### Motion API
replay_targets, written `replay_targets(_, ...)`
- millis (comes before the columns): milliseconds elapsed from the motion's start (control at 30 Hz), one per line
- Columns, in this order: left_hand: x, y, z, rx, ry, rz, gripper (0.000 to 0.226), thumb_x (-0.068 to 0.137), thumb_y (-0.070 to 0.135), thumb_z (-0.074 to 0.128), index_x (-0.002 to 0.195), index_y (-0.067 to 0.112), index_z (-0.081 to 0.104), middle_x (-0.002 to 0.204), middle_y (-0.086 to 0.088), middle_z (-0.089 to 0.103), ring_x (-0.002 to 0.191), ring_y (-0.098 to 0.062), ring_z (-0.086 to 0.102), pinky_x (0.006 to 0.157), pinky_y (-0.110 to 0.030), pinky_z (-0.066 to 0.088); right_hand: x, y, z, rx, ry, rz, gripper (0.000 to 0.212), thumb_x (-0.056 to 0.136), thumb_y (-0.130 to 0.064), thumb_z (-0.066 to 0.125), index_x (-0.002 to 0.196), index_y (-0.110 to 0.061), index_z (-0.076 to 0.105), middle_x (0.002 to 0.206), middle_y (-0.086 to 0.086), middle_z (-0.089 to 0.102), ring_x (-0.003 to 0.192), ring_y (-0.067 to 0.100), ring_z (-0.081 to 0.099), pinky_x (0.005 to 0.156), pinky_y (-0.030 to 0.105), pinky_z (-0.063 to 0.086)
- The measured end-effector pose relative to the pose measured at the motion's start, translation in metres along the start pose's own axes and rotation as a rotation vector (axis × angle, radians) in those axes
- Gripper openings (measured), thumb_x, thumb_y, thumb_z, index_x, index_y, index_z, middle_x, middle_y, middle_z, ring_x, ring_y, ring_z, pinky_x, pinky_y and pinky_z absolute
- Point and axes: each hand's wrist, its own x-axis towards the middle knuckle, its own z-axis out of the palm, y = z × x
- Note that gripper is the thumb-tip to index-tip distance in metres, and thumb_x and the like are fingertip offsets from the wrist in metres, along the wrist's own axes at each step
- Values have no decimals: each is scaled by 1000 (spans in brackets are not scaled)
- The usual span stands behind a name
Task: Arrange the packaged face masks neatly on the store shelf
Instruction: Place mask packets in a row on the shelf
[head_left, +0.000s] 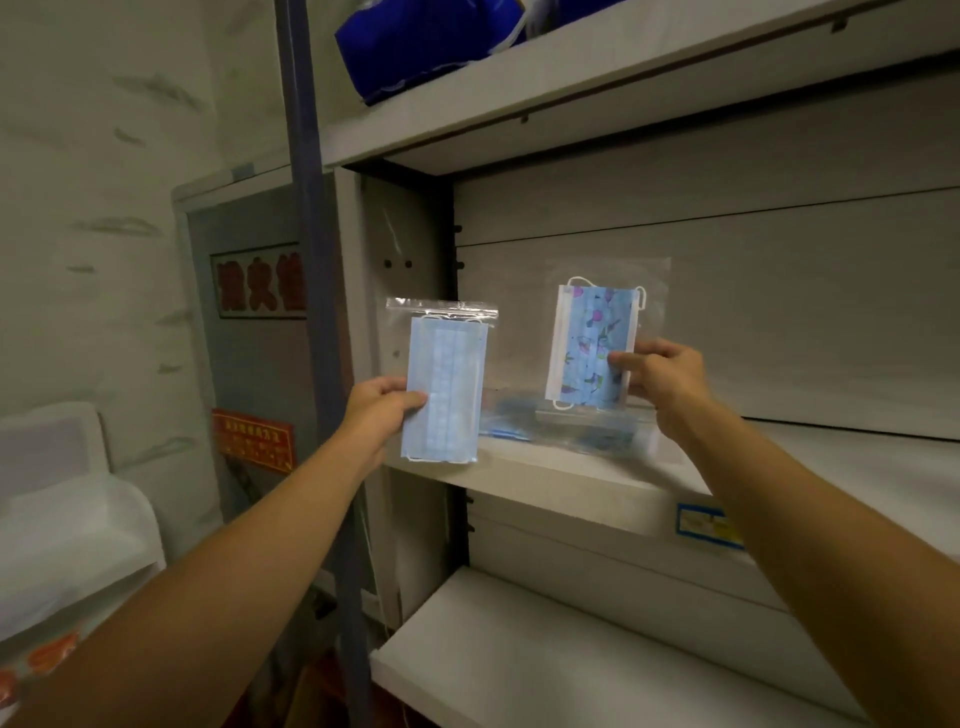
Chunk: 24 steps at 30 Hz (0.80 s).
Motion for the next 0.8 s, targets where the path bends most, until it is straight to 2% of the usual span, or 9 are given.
replay_targets(133, 26, -4, 3, -15, -70, -7, 18, 86, 11, 74, 103, 14, 67, 110, -5, 69, 102, -23, 66, 94, -45, 55, 1, 2, 4, 34, 84, -10, 14, 85, 2, 74, 88, -8, 65, 102, 11, 72, 97, 33, 72, 88, 49, 59)
replay_targets(367, 58, 0, 40, -111, -211, -30, 18, 88, 9, 72, 103, 16, 65, 115, -6, 66, 110, -28, 64, 95, -50, 56, 14, 11, -13, 6, 192, -32, 14, 84, 1, 75, 88, -8, 65, 93, 5, 71, 97, 32, 72, 87, 47, 59)
replay_targets(467, 67, -3, 60, -98, -266, -45, 16, 89, 8, 71, 100, 16, 64, 114, -6, 67, 107, -26, 64, 96, -50, 55, 26, 14, -22, 7, 228, -37, 19, 83, 1, 76, 99, -4, 68, 102, 11, 73, 90, 27, 73, 72, 38, 61)
replay_targets(533, 74, -6, 71, -63, -281, -38, 15, 88, 9, 72, 101, 15, 65, 111, -6, 67, 103, -25, 65, 93, -48, 56, 33, 16, -24, 18, 235, -37, 24, 83, 1, 75, 105, -2, 68, 105, 11, 74, 87, 24, 73, 64, 31, 57)
replay_targets(667, 92, -20, 83, 86, -263, 26, 16, 88, 11, 72, 103, 10, 66, 99, -3, 67, 87, -17, 63, 79, -39, 58, 40, 21, -21, -2, 234, -37, 26, 84, 1, 74, 109, 0, 67, 102, 10, 74, 84, 22, 73, 57, 26, 55)
replay_targets(800, 104, -40, 89, 342, -240, 151, 11, 84, 17, 73, 84, 22, 64, 89, -1, 67, 88, -26, 67, 82, -42, 59, 39, 25, -18, -59, 269, -55, 23, 85, -2, 75, 106, -3, 65, 104, 8, 72, 88, 22, 72, 61, 29, 58)
